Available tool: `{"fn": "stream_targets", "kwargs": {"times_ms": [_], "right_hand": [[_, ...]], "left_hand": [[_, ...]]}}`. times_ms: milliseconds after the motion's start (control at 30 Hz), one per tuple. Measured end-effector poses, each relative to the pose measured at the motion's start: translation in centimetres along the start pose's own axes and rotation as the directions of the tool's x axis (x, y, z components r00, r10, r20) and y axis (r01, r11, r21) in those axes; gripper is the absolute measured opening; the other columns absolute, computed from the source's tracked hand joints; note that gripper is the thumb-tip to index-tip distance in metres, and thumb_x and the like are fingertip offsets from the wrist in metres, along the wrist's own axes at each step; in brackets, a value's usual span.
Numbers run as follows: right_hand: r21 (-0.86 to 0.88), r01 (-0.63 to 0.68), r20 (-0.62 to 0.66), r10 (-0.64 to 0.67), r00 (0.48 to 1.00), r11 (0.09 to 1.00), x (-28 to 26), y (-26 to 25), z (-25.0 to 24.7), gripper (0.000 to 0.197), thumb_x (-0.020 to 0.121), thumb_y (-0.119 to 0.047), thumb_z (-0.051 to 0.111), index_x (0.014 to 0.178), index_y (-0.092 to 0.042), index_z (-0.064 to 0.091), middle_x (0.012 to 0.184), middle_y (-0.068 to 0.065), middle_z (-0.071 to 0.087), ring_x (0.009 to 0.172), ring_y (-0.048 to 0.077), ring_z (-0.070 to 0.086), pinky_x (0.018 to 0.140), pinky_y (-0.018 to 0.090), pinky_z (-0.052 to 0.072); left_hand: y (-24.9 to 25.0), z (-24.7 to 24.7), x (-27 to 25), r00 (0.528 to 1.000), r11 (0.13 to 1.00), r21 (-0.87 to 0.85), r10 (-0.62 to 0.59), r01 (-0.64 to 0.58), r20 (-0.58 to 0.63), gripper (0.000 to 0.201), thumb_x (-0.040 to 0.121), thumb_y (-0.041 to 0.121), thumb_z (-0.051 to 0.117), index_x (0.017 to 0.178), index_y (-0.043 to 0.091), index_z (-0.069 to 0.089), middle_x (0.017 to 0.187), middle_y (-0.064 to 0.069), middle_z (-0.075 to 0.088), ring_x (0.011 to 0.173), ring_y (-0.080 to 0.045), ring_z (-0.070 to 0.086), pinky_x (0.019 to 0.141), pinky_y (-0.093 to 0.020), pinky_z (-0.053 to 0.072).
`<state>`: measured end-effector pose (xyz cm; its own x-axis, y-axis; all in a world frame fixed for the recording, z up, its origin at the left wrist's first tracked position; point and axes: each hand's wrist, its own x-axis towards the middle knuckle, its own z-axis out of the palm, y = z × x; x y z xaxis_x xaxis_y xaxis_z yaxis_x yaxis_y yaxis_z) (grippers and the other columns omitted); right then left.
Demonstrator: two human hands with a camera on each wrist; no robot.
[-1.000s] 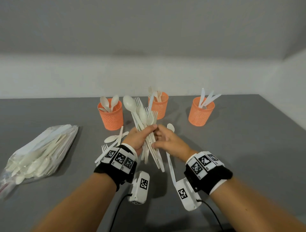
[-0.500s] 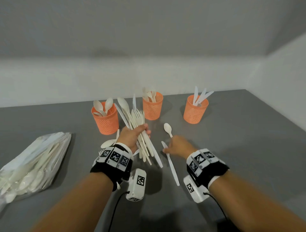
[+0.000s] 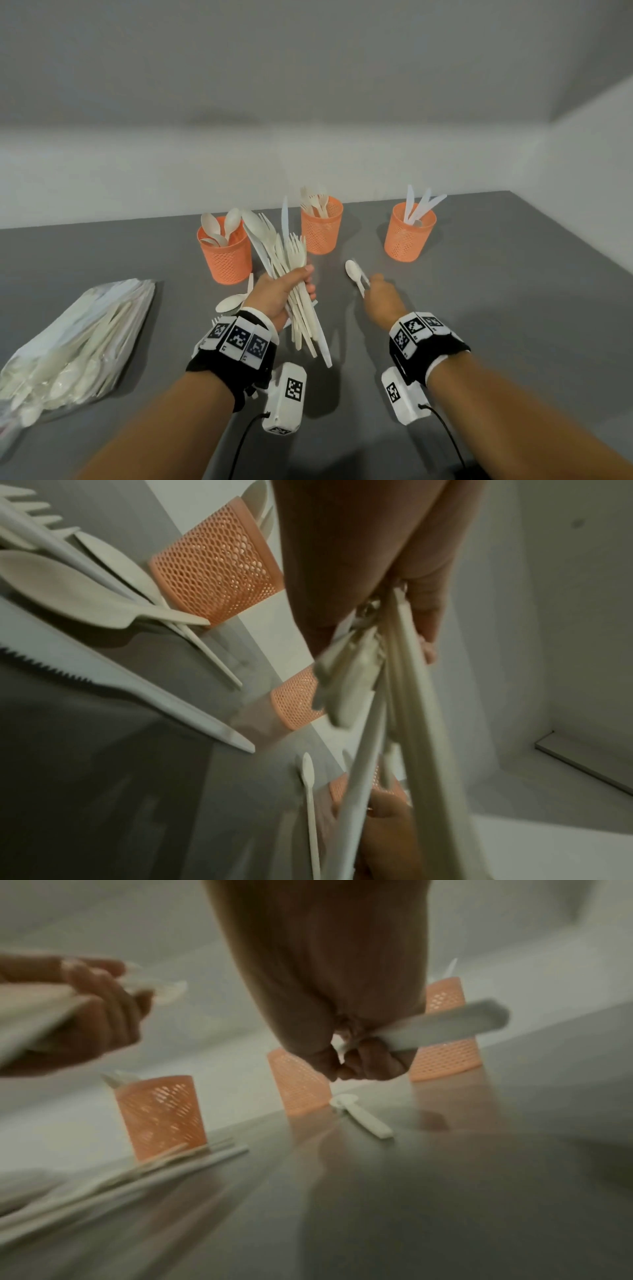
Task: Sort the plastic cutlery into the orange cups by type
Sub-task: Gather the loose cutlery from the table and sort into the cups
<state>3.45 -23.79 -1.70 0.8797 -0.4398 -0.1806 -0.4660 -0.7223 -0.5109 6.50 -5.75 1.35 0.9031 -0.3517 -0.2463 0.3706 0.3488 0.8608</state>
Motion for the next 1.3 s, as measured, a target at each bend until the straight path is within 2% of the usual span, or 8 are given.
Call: {"fn": "stream_targets", "kwargs": {"times_ms": [300, 433, 633, 733, 900, 1033, 1200, 1300], "right_hand": [[-0.219, 0.047, 0.180, -0.007, 0.984, 0.975, 2.1, 1.1, 0.2, 0.026, 0.091, -0.014, 0.047, 0.102, 0.006, 0.061, 0.090, 0.018, 0.060, 0.076, 0.026, 0.050, 0.067, 0.029, 0.038], [0.247, 0.185, 0.140, -0.224, 0.964, 0.951, 1.7, 0.6, -1.2, 0.023, 0.092, -0.014, 0.047, 0.069, -0.012, 0.051, 0.064, 0.002, 0.049, 0.062, 0.019, 0.047, 0.056, 0.027, 0.037], [0.641, 0.213, 0.215, -0.438, 0.873, 0.738, 1.0, -0.6, -3.9, 0.023, 0.095, -0.028, 0.050, 0.083, -0.017, 0.065, 0.077, -0.001, 0.068, 0.070, 0.010, 0.063, 0.071, 0.026, 0.049], [0.662, 0.217, 0.161, -0.418, 0.894, 0.717, 1.1, -0.3, -5.0, 0.021, 0.093, -0.019, 0.054, 0.074, -0.017, 0.063, 0.067, -0.003, 0.062, 0.056, 0.004, 0.055, 0.062, 0.023, 0.044], [0.680, 0.364, -0.019, -0.480, 0.877, 0.637, 1.5, 1.3, -6.7, 0.004, 0.086, -0.011, 0.063, 0.083, -0.009, 0.066, 0.076, -0.001, 0.066, 0.069, 0.003, 0.061, 0.071, 0.013, 0.048], [0.516, 0.448, 0.097, -0.570, 0.816, 0.730, 2.0, 2.3, -7.7, 0.013, 0.091, -0.014, 0.057, 0.080, -0.011, 0.063, 0.069, -0.001, 0.058, 0.062, 0.007, 0.051, 0.061, 0.013, 0.041], [0.373, 0.452, 0.369, -0.577, 0.729, 0.810, 2.7, 3.8, -9.4, 0.020, 0.098, -0.016, 0.041, 0.080, -0.018, 0.050, 0.074, -0.006, 0.058, 0.076, 0.012, 0.055, 0.078, 0.029, 0.045], [0.403, 0.350, 0.441, -0.515, 0.735, 0.845, 3.3, 5.7, -10.8, 0.016, 0.098, -0.015, 0.041, 0.086, -0.018, 0.050, 0.067, -0.005, 0.053, 0.060, 0.007, 0.050, 0.062, 0.021, 0.043]], "left_hand": [[-0.5, 0.6, -0.4, 1.000, 0.999, -0.053, 0.008, -0.007, 0.011, 0.012, 0.085, -0.005, 0.055, 0.080, 0.004, 0.061, 0.061, -0.004, 0.067, 0.052, -0.010, 0.063, 0.055, -0.022, 0.055], [-0.5, 1.9, 0.5, 1.000, 0.990, -0.140, 0.005, -0.006, -0.012, 0.013, 0.086, -0.003, 0.054, 0.096, -0.002, 0.062, 0.088, -0.013, 0.069, 0.073, -0.015, 0.070, 0.063, -0.027, 0.059], [-0.7, 4.7, 2.5, 0.991, 0.973, -0.229, -0.004, 0.035, 0.135, 0.046, 0.077, 0.013, 0.060, 0.120, -0.002, 0.055, 0.116, -0.019, 0.064, 0.100, -0.025, 0.067, 0.078, -0.035, 0.058], [-0.9, 6.4, 3.3, 0.993, 0.974, -0.228, 0.031, -0.004, 0.114, 0.023, 0.084, 0.009, 0.057, 0.105, 0.001, 0.062, 0.099, -0.013, 0.069, 0.095, -0.024, 0.067, 0.075, -0.034, 0.058], [-1.0, 8.1, 4.9, 0.997, 0.971, -0.229, 0.070, -0.074, -0.024, 0.010, 0.089, 0.002, 0.052, 0.086, 0.005, 0.061, 0.074, -0.004, 0.067, 0.069, -0.012, 0.069, 0.064, -0.026, 0.058], [-1.0, 9.2, 5.9, 0.995, 0.976, -0.195, 0.086, -0.095, -0.055, 0.008, 0.087, 0.004, 0.055, 0.085, 0.008, 0.062, 0.069, -0.003, 0.062, 0.061, -0.010, 0.063, 0.059, -0.024, 0.055], [-1.1, 10.0, 7.0, 0.990, 0.981, -0.144, 0.118, -0.127, -0.075, 0.001, 0.083, 0.006, 0.060, 0.084, 0.006, 0.061, 0.069, -0.005, 0.059, 0.057, -0.010, 0.061, 0.056, -0.023, 0.053], [-0.6, 9.7, 7.4, 0.985, 0.972, -0.185, 0.123, -0.145, -0.124, 0.003, 0.086, 0.004, 0.057, 0.088, 0.003, 0.059, 0.064, -0.005, 0.062, 0.055, -0.010, 0.063, 0.056, -0.021, 0.055]]}}
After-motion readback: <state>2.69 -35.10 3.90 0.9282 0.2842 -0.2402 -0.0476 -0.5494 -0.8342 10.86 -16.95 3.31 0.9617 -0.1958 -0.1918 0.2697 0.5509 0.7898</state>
